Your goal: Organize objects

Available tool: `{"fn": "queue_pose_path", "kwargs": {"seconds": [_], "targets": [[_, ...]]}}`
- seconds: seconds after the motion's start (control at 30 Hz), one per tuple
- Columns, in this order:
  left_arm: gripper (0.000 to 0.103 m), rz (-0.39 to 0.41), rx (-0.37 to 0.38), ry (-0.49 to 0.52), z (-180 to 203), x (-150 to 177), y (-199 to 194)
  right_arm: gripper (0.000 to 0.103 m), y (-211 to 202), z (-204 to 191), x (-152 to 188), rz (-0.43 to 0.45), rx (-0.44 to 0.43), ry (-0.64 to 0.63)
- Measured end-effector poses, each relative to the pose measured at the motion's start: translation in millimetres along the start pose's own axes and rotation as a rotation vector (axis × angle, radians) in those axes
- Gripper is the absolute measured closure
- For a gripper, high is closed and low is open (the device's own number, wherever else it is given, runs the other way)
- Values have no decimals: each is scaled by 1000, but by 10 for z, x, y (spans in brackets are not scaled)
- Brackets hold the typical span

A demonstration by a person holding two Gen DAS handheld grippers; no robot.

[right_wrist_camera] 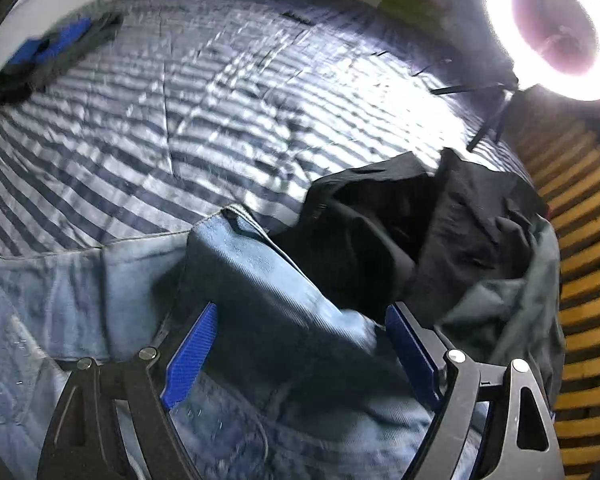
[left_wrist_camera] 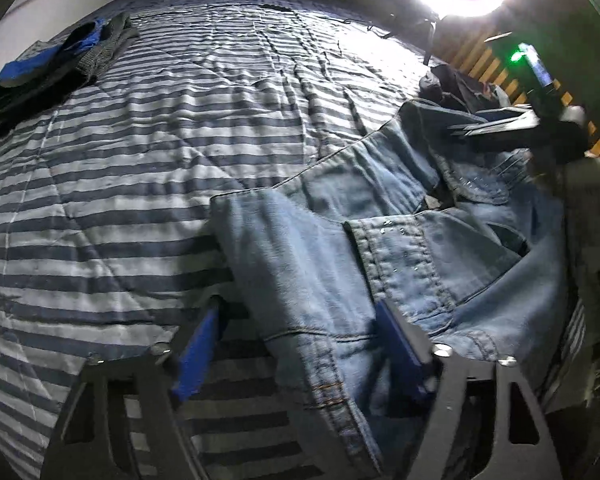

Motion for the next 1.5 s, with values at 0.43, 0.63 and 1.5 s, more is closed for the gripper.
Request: {"fn": "queue_pose_path", "kwargs": {"seconds": [0.43, 0.63, 1.5], "targets": [[92, 112, 26, -27, -151, -74, -392, 97, -1006, 193, -94, 201, -104, 137], [97, 259, 22, -113, -553, -150, -1007, 98, -1971, 431, -438, 392, -129, 215], [17, 124, -37, -248, -1038, -640, 149, 98, -1414, 291, -751, 344, -97, 247]]}}
Point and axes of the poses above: each gripper's, at about its wrist camera, not at the fingertips, and y roughly the way its jaws point, z to its right, x to its underside, the point moved 8 cm from there along y, roughly the way its jaws point, and after that the axes turned 1 degree about -y, right-handed, at the moved point
